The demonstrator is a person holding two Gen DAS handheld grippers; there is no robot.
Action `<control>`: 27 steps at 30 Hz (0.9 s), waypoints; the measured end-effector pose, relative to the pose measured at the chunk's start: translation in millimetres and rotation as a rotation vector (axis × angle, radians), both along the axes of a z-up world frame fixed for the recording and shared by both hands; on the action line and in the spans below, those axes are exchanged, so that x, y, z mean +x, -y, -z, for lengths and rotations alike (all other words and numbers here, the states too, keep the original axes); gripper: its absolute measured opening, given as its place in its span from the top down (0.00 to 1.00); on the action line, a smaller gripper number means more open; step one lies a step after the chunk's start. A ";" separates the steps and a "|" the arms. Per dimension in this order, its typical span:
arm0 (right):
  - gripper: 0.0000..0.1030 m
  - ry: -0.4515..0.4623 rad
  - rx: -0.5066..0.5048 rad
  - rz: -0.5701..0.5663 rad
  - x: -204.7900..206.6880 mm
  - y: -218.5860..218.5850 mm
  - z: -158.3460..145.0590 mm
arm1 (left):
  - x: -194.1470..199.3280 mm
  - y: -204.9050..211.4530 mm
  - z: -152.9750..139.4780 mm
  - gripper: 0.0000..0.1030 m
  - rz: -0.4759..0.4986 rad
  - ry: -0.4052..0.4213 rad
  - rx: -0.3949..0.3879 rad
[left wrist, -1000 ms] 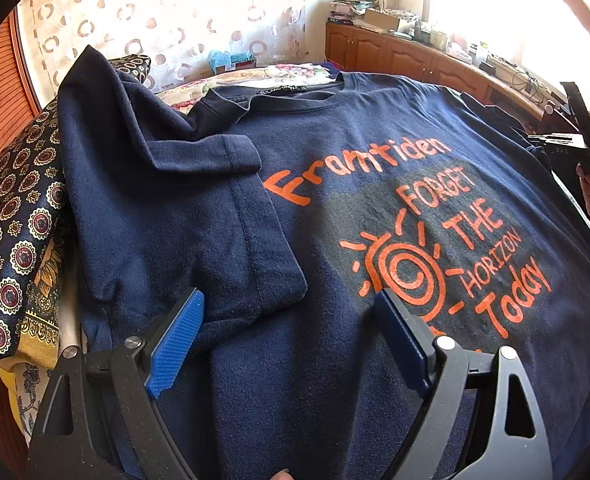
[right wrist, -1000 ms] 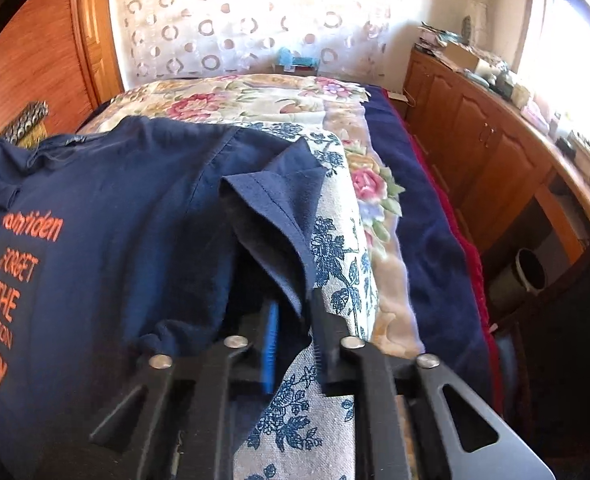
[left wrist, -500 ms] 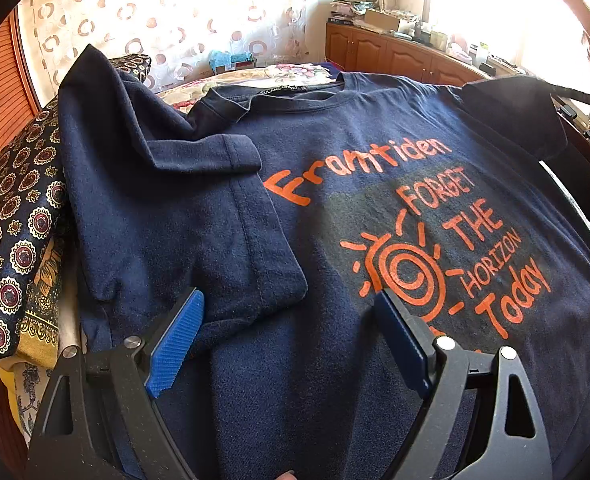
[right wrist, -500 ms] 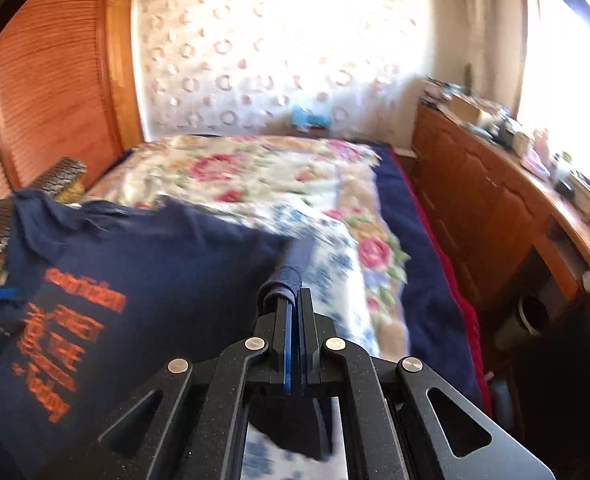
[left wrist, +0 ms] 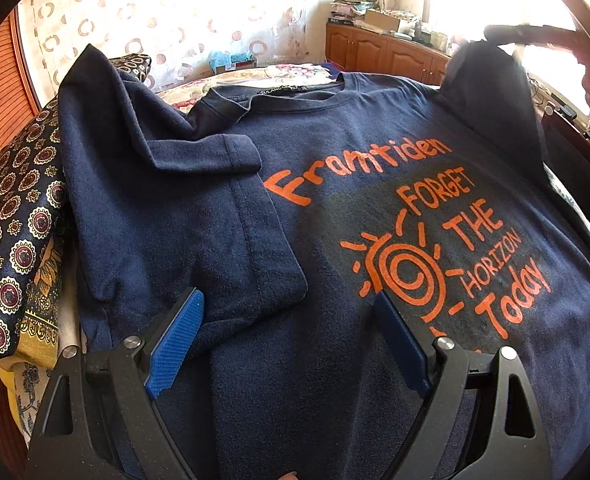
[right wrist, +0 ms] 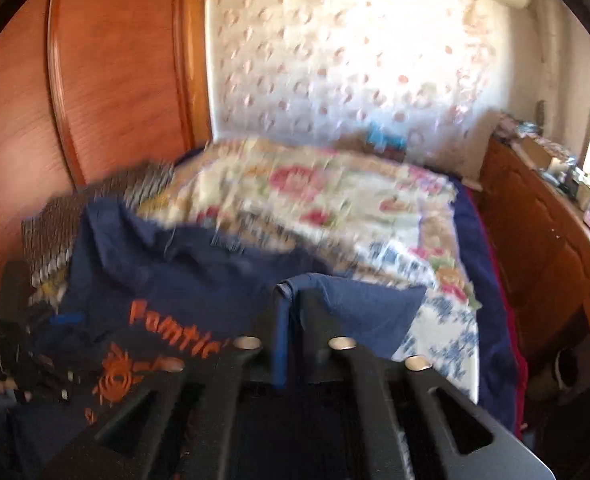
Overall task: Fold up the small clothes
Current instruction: 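Fold the held sleeve over the shirt back and open the right gripper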
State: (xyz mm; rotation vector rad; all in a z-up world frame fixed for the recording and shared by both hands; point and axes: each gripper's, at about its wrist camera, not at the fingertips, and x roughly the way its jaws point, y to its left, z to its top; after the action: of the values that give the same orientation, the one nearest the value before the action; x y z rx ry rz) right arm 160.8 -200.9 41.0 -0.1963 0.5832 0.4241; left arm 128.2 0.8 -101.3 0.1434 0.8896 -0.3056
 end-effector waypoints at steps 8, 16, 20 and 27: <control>0.39 -0.046 0.003 -0.022 1.2 26.6 13.9 | 0.0 0.0 0.1 0.15 0.000 0.000 -0.001; 0.51 -0.148 -0.054 0.004 16.3 26.7 40.2 | 0.1 -0.2 0.3 0.15 0.000 0.000 -0.001; 0.82 -0.135 -0.059 0.020 28.5 17.5 52.9 | 0.1 -0.3 0.3 0.15 0.000 -0.001 -0.001; 0.93 -0.139 -0.056 -0.094 -1.9 8.4 60.7 | 0.2 -0.5 0.5 0.15 0.002 -0.006 -0.005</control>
State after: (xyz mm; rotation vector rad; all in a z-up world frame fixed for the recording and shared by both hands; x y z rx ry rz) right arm 158.9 -209.3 -19.8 -0.2502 0.7247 0.5154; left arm 128.4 1.3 -101.8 0.1384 0.8950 -0.3106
